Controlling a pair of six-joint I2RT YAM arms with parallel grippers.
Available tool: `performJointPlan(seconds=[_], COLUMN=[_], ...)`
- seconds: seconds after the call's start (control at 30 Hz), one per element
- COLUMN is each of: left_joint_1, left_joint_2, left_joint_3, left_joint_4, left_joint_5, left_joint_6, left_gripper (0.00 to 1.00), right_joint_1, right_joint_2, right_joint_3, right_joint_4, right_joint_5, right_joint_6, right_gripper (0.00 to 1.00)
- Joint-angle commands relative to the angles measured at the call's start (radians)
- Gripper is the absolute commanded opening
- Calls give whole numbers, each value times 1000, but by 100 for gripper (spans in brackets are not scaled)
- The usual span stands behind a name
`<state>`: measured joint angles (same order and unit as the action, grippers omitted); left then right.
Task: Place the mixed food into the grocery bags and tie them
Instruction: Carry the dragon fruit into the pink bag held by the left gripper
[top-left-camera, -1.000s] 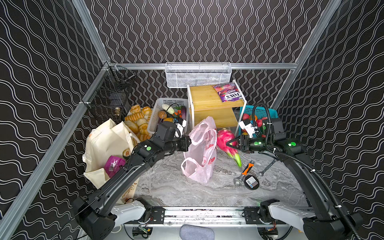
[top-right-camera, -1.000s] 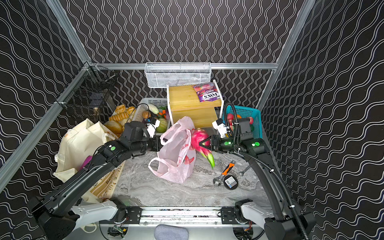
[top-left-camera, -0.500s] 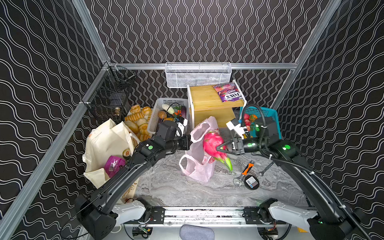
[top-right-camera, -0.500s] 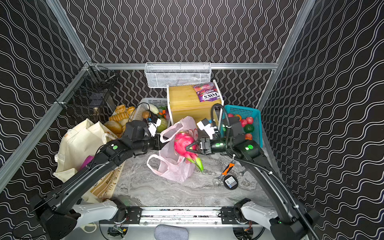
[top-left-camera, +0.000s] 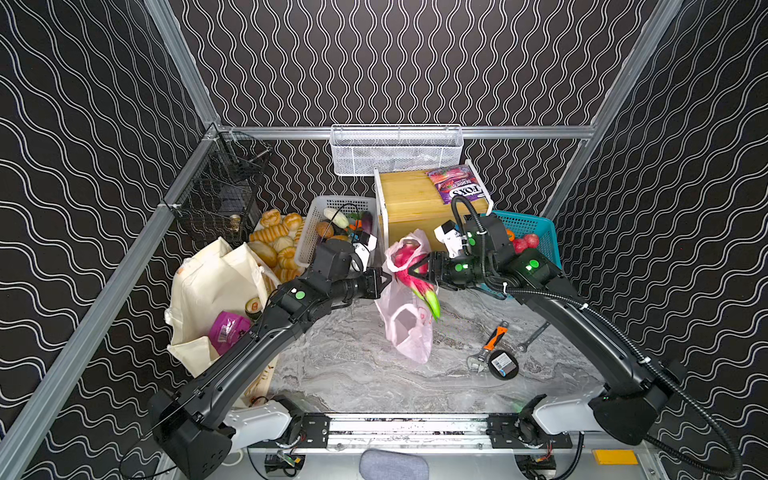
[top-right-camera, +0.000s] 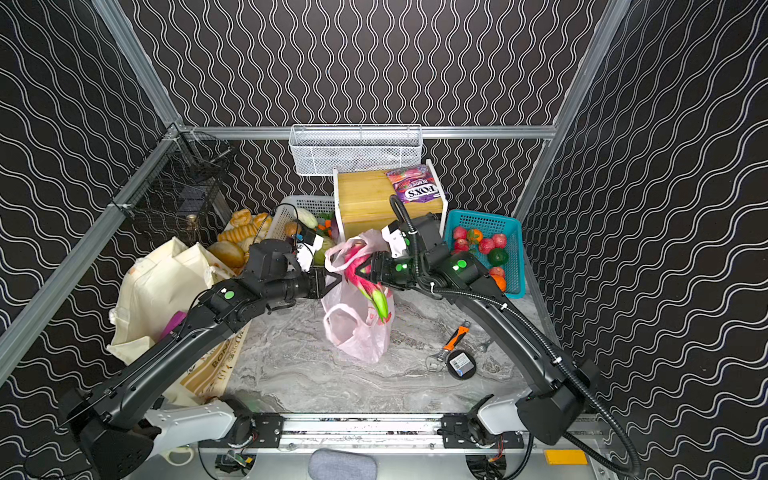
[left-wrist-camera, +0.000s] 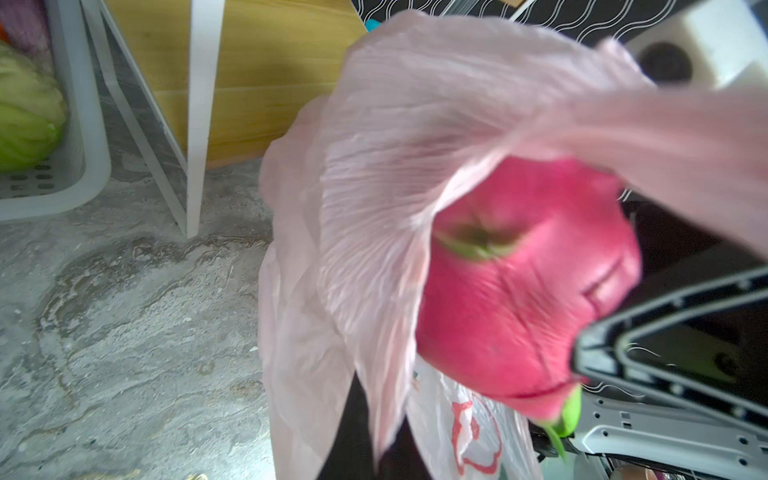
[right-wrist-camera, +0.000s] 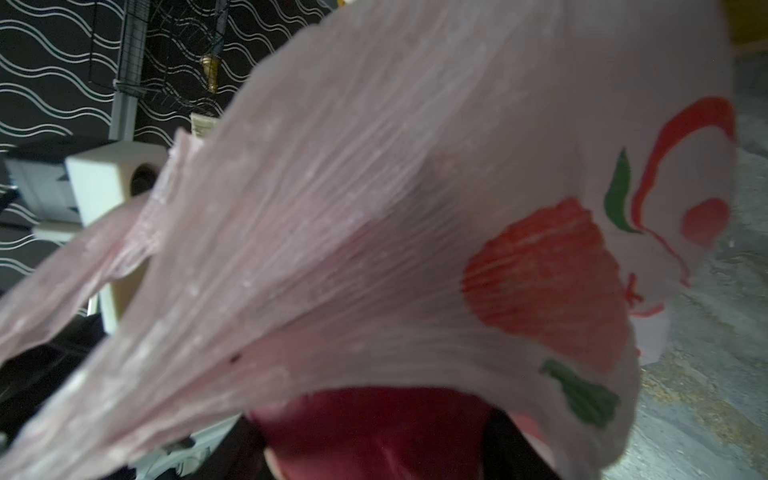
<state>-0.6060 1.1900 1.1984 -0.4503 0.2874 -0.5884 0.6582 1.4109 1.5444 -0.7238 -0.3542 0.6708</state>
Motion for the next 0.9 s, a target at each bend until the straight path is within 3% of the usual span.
performJointPlan(seconds=[0.0,0.2,0.5,0.7,0.87], left_joint_1=[0,-6,-7,-6,-5], left_joint_2=[-1,-9,-9,-2,-15], left_joint_3=[7,-4,28,27,17], left_joint_4=[62,86,22,17,-23], left_joint_5=[58,104,34,18,-58], left_joint_6=[-38,-76,-47,-44,-36], left_gripper=[0,0,0,0,0], right_joint_1=[3,4,6,5,6], right_joint_2=[11,80,115,69,-11], right_joint_3=[10,68,110,87,27], right_joint_4=[-35,-17,-92,-60,15], right_joint_5=[143,88,91,96,69], right_joint_6=[67,84,0,-35,-124], right_gripper=[58,70,91,94,95])
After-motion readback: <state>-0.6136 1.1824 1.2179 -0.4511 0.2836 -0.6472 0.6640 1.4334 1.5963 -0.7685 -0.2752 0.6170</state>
